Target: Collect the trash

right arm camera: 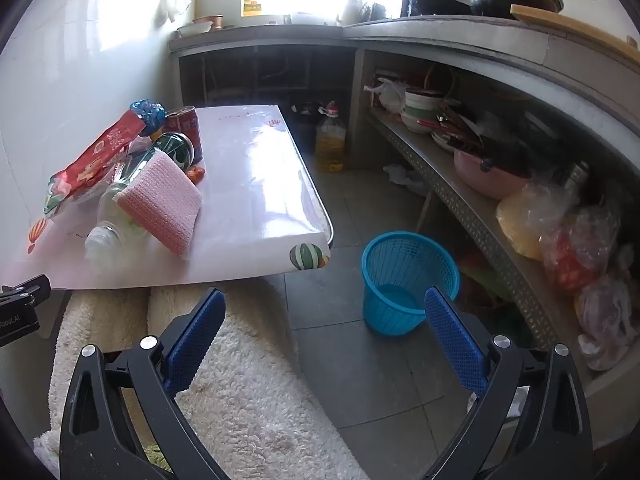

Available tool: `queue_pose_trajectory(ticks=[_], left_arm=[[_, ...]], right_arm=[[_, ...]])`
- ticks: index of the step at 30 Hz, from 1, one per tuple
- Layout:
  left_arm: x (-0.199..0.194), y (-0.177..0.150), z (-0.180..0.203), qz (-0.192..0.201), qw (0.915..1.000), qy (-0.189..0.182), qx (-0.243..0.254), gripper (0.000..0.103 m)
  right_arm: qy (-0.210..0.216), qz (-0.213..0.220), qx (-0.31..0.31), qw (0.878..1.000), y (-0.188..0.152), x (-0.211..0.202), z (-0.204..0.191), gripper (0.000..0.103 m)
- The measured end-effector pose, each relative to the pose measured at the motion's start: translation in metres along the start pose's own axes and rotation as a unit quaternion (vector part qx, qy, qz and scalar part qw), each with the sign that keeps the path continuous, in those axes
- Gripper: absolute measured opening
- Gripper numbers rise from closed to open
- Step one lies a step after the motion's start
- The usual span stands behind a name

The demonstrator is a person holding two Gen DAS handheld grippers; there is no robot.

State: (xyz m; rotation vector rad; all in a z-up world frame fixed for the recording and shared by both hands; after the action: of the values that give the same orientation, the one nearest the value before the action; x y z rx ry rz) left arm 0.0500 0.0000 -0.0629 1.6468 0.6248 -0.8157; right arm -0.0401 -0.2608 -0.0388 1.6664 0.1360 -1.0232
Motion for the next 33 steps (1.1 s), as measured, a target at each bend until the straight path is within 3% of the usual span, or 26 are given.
queue_pose_trajectory(ticks=[17, 33], left_arm=[[0.004, -0.010, 0.011, -0.009, 0.9998, -0.005, 0.020, 0.097], [0.004, -0.008, 0.011, -0.011, 0.9997, -0.007, 0.021, 0.097]], right_arm=[[0.011, -0.037, 0.013, 0.999, -0.007, 0.005, 0.004, 0.095], [0.012, -0.039, 0.013, 0.999, -0.008, 0.006, 0.004, 0.095]])
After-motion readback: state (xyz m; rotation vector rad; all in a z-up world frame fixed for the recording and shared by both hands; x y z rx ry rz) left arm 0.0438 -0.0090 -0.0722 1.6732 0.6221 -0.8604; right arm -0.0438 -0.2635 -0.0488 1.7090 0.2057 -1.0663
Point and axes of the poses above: each gripper's, at about its wrist camera, not at the fingertips, and x roughly the way its jaws point, z to its right, y to its top, the point moved 8 cm from there along x, roughly the way its jaws point, and after that the axes turned 1 degree about -y, right-handed, at the moved point
